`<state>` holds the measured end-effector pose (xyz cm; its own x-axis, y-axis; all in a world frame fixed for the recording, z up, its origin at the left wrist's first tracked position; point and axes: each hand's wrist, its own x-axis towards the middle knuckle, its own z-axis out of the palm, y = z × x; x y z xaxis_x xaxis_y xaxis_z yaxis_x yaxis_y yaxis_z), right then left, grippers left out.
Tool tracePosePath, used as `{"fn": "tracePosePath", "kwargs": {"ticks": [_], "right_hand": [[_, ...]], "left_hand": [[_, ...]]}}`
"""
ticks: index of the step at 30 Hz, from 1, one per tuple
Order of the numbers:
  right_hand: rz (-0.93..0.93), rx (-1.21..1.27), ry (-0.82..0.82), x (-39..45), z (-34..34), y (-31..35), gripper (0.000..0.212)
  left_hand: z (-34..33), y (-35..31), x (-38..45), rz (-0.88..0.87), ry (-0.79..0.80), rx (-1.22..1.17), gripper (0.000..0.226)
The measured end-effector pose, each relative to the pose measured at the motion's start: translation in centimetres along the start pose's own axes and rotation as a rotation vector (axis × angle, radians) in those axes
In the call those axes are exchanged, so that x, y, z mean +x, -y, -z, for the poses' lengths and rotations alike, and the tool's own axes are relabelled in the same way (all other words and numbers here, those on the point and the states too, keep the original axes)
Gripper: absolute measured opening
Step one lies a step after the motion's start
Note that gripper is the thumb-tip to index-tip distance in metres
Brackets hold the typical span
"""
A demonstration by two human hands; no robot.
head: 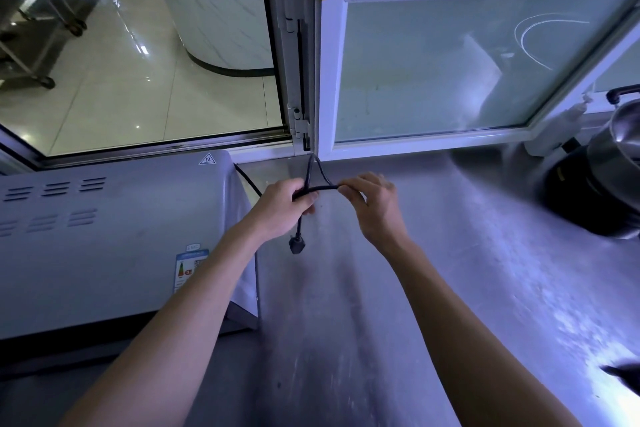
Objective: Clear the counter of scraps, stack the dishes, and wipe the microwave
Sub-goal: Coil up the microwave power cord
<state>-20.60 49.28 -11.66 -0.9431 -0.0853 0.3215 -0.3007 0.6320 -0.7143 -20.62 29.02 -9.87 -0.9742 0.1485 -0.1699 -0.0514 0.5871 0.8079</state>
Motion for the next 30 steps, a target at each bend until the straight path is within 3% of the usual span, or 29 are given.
{"fn": "tracePosePath", "kwargs": {"ticks": [4, 10, 13, 17, 23, 30], "right_hand": [[-0.021, 0.043, -0.025, -0.1, 0.3, 0.1, 0.020], [-0.372, 0.366, -0.025, -1.8, -0.1, 0.1, 0.063], [-0.612, 0.557, -0.068, -2.0, -0.2, -0.6, 0.066], [-0.819, 0.640, -0.034, -1.1, 0.4, -2.1, 0.055], [-0.835, 0.544, -0.064, -0.9, 1.5, -2.4, 0.043], [-0.739, 0.597, -0.114, -0.5, 2.0, -1.5, 0.045]], "left_hand": [[-0.1, -0.2, -0.2, -0.011, 0.006, -0.015, 0.023], [0.0, 0.0, -0.7, -0.067, 0.019, -0.066, 0.018], [0.1, 0.5, -1.0, -0.069, 0.045, -0.067, 0.017], [-0.1, 0.8, -1.9, -0.069, 0.090, -0.104, 0.024], [-0.7, 1.0, -2.8, 0.011, 0.158, 0.030, 0.020], [-2.0, -0.2, -3.7, -0.039, 0.035, 0.207, 0.020]]}}
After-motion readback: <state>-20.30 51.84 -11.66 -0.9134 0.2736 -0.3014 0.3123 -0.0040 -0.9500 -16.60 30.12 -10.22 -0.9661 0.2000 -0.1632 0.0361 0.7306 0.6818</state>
